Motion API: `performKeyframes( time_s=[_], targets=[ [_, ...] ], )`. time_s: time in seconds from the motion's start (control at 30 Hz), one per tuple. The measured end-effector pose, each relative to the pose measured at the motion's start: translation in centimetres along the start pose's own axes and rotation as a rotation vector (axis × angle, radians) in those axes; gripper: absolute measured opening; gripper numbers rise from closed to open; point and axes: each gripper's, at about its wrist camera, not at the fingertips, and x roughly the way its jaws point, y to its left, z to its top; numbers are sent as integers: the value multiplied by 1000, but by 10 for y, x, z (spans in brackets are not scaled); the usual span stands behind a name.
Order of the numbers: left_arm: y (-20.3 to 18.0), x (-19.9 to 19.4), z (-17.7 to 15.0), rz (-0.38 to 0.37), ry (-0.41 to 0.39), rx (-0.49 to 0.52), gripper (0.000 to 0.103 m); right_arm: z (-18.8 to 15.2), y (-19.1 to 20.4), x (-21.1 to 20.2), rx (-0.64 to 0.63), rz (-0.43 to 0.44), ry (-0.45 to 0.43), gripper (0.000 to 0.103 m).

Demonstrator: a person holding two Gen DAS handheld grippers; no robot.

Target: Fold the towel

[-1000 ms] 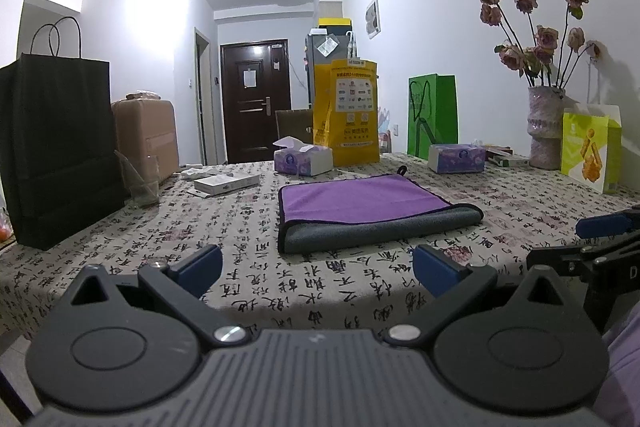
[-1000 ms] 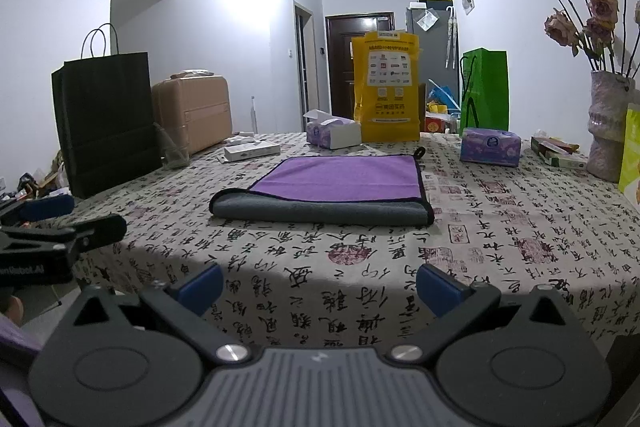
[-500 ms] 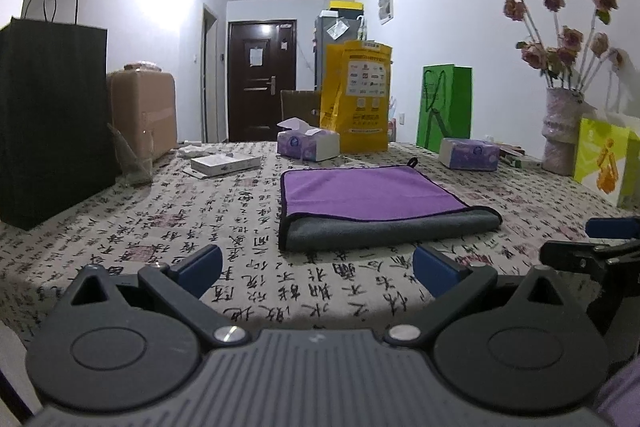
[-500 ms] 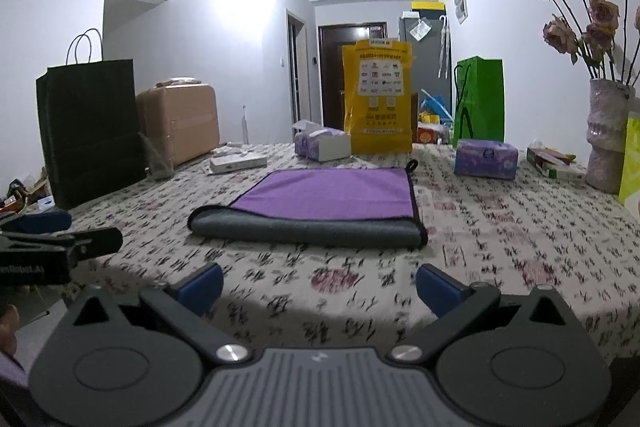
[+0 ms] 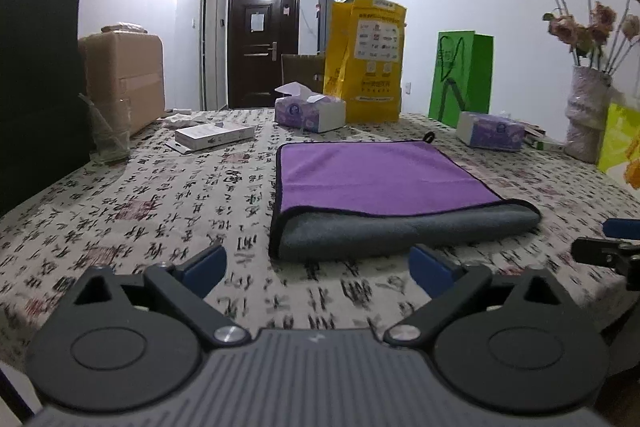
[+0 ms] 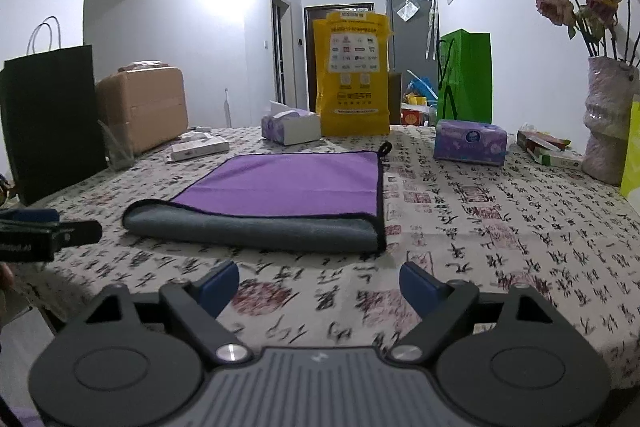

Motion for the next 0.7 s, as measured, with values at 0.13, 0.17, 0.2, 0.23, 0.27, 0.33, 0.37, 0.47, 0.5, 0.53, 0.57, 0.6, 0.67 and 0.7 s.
performKeyframes(
  time_s=[0.13,0.17,0.2,0.23,0.27,0.33,0.37,0.47,0.5,0.53,0.57,0.6,0.67,0.7],
  targets=[
    [8,33,7,14,23,13,69,11,-13,23,-7,15,4,80],
    [11,42,9,8,41,4,65,15,-16,30,-11,18,9,78],
    [13,50,11,-3,55,-8,62,18,-19,37,-19,24,15,74],
    [16,58,13,-7,68,-17,58,22,-21,45,-32,33,25,69],
    [18,65,16,-8,80,-25,56,25,-24,53,-40,43,34,66],
    [21,78,20,-13,97,-30,54,30,-28,69,-51,61,53,58],
    [23,84,21,-10,106,-31,54,32,-30,77,-57,65,63,56],
    [28,99,22,-16,151,-39,58,38,-35,96,-71,69,82,52],
    [30,102,22,-21,161,-43,58,39,-37,101,-71,70,87,50],
    [31,104,22,-30,166,-47,58,40,-39,106,-70,71,95,47],
    [32,104,23,-42,170,-46,57,40,-41,110,-68,74,104,46],
    [33,104,23,-49,173,-45,57,40,-42,114,-67,83,114,42],
    [34,104,24,-68,177,-47,54,39,-45,119,-58,99,136,30],
    [34,103,24,-82,179,-49,45,39,-47,120,-50,110,146,25]
  ],
)
